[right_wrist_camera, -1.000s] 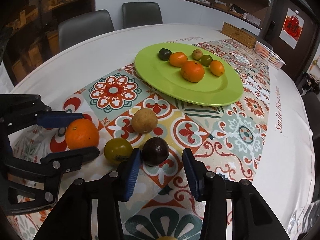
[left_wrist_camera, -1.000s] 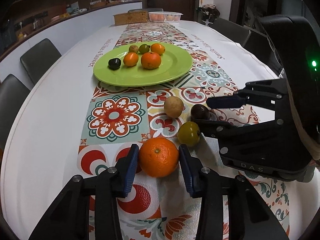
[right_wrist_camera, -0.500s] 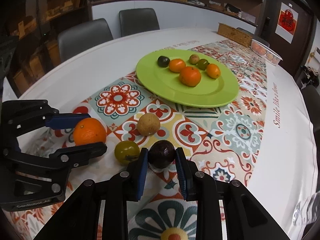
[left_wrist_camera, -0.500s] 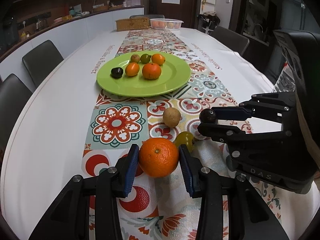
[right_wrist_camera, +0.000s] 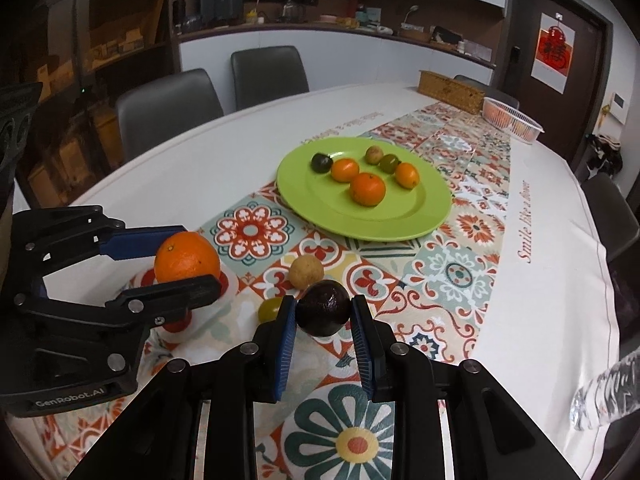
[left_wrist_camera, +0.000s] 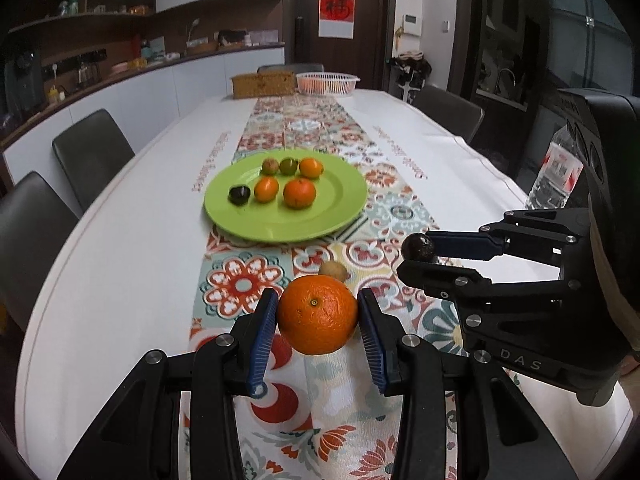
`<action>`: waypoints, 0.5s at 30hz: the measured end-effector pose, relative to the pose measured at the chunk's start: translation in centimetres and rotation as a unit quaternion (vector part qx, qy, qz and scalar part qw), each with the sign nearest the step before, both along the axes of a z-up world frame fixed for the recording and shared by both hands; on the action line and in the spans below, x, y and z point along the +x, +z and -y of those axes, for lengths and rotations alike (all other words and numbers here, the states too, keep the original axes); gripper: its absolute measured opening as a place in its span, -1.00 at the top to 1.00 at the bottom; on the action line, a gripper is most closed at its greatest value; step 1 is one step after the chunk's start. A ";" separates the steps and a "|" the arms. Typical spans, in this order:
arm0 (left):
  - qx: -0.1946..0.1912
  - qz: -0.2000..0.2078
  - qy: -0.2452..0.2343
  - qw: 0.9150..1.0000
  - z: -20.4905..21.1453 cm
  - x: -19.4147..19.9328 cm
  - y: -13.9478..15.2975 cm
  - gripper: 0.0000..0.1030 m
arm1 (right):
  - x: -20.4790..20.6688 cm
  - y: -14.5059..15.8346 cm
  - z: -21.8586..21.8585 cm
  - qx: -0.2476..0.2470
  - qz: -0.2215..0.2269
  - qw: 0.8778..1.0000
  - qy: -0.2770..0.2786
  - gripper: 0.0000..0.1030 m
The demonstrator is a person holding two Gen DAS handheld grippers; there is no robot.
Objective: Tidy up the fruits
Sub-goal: 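Carry the orange and plum to the green plate and open both tools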
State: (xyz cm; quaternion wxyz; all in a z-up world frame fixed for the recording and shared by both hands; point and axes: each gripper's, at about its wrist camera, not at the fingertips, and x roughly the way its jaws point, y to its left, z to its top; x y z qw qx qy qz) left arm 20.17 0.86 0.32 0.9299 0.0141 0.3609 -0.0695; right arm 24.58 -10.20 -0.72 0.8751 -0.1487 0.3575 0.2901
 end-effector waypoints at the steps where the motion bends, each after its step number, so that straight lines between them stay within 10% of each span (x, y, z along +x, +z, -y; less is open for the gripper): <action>1: 0.000 0.004 0.000 1.000 -0.1 0.0 0.3 0.23 | 0.0 0.4 0.1 0.003 0.004 1.000 -0.003 0.45; 15: 0.006 0.043 -0.003 0.999 -0.9 0.9 3.6 0.23 | 0.6 3.6 -0.1 0.032 0.032 0.999 -0.027 0.45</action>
